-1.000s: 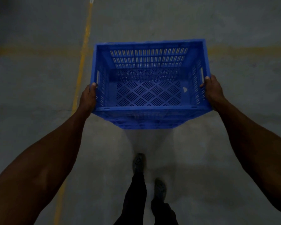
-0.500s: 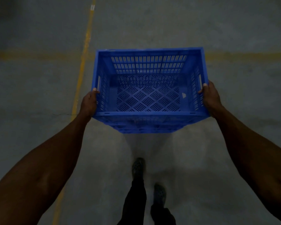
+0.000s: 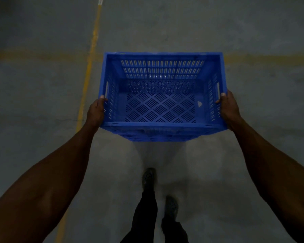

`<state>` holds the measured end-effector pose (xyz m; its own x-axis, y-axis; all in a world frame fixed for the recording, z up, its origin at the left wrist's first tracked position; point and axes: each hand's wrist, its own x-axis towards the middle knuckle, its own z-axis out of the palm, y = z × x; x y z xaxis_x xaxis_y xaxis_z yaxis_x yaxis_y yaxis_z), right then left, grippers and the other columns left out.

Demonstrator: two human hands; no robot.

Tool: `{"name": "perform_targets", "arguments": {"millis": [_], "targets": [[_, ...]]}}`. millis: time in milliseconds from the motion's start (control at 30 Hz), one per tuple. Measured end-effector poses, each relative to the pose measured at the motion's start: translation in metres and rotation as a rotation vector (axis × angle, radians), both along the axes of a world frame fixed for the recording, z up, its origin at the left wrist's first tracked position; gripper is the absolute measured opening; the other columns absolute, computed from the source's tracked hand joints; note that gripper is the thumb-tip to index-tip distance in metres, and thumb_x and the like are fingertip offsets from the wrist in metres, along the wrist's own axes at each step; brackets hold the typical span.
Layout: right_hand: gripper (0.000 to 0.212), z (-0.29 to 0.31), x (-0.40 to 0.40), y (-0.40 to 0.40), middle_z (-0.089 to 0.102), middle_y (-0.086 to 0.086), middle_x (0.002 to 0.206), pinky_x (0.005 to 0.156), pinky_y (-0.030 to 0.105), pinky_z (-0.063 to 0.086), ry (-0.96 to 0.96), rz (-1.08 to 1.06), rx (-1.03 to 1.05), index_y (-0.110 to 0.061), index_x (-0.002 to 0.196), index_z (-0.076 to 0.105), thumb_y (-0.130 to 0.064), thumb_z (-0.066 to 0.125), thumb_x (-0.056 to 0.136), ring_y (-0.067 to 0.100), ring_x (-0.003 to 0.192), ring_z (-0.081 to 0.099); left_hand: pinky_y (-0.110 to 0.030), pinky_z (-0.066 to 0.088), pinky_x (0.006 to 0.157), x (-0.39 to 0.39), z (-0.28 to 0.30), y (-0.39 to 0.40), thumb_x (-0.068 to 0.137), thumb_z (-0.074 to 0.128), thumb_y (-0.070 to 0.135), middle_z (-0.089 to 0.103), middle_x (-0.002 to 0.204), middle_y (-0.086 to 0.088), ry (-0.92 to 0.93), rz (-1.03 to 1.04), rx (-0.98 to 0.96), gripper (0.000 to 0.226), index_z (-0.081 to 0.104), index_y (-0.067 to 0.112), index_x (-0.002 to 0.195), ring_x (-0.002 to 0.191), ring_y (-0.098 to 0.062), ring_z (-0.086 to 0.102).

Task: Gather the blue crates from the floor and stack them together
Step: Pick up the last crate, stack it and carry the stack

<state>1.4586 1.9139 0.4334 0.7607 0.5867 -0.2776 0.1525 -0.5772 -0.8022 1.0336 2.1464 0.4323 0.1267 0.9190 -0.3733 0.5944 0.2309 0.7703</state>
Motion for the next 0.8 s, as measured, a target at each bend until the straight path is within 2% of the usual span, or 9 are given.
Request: {"name": "perform_targets", "arguments": {"millis": [133, 233, 300, 400, 467, 567, 800], "targets": [[0.043, 0.003, 0.001, 0.006, 0.062, -0.002, 0.093, 0.089, 0.045, 0.051, -0.019, 0.009, 0.003, -0.025, 0.138, 0.046, -0.044, 0.030, 0.103, 0.023, 0.095, 0.062, -0.048, 0.052, 0.098, 0.001, 0.002, 0.005, 0.098, 0.033, 0.068, 0.067, 0.122, -0.007, -0.012, 0.005, -0.008, 0.061, 0.068, 0.021, 0.117, 0.111, -0.027, 0.064], [0.043, 0.006, -0.001, 0.009, 0.061, -0.005, 0.090, 0.088, 0.042, 0.050, -0.032, 0.004, -0.021, -0.026, 0.139, 0.045, -0.044, 0.030, 0.103, 0.021, 0.094, 0.061, -0.044, 0.051, 0.096, 0.002, 0.003, 0.006, 0.101, 0.032, 0.064, 0.065, 0.121, -0.005, -0.009, 0.004, 0.006, 0.059, 0.068, 0.020, 0.118, 0.111, -0.025, 0.062], [0.044, 0.008, -0.002, 0.007, 0.061, -0.008, 0.090, 0.089, 0.043, 0.051, -0.022, 0.003, -0.042, -0.026, 0.140, 0.044, -0.046, 0.029, 0.102, 0.024, 0.097, 0.062, -0.040, 0.050, 0.091, 0.002, 0.006, 0.005, 0.102, 0.030, 0.063, 0.064, 0.119, -0.003, -0.004, -0.006, 0.010, 0.058, 0.067, 0.020, 0.118, 0.108, -0.024, 0.061], [0.045, 0.010, -0.003, 0.004, 0.063, -0.003, 0.097, 0.092, 0.046, 0.051, -0.014, 0.003, -0.059, -0.024, 0.140, 0.042, -0.046, 0.030, 0.103, 0.028, 0.102, 0.063, -0.033, 0.047, 0.078, 0.000, 0.006, 0.002, 0.103, 0.031, 0.060, 0.063, 0.115, -0.005, 0.002, -0.018, 0.007, 0.054, 0.062, 0.017, 0.117, 0.105, -0.024, 0.061], [0.045, 0.012, -0.006, 0.002, 0.063, 0.000, 0.100, 0.091, 0.043, 0.050, -0.022, 0.005, -0.056, -0.021, 0.140, 0.043, -0.044, 0.030, 0.104, 0.026, 0.102, 0.062, -0.029, 0.043, 0.072, -0.002, 0.006, -0.002, 0.105, 0.032, 0.056, 0.061, 0.111, -0.005, 0.015, -0.019, 0.024, 0.050, 0.059, 0.015, 0.116, 0.101, -0.023, 0.059], [0.044, 0.013, -0.010, -0.001, 0.062, 0.000, 0.102, 0.085, 0.034, 0.044, -0.028, 0.017, -0.063, -0.018, 0.138, 0.045, -0.042, 0.030, 0.104, 0.023, 0.102, 0.059, -0.030, 0.042, 0.078, -0.004, 0.004, -0.008, 0.105, 0.031, 0.056, 0.061, 0.113, -0.003, 0.009, -0.020, 0.039, 0.052, 0.060, 0.015, 0.119, 0.102, -0.021, 0.058], [0.045, 0.012, -0.007, 0.006, 0.062, 0.003, 0.104, 0.087, 0.039, 0.046, -0.050, 0.020, -0.073, -0.019, 0.139, 0.043, -0.044, 0.028, 0.104, 0.024, 0.100, 0.059, -0.033, 0.045, 0.083, -0.002, 0.003, 0.001, 0.105, 0.031, 0.055, 0.061, 0.113, -0.003, 0.005, -0.045, 0.052, 0.053, 0.061, 0.014, 0.121, 0.103, -0.020, 0.058]]}}
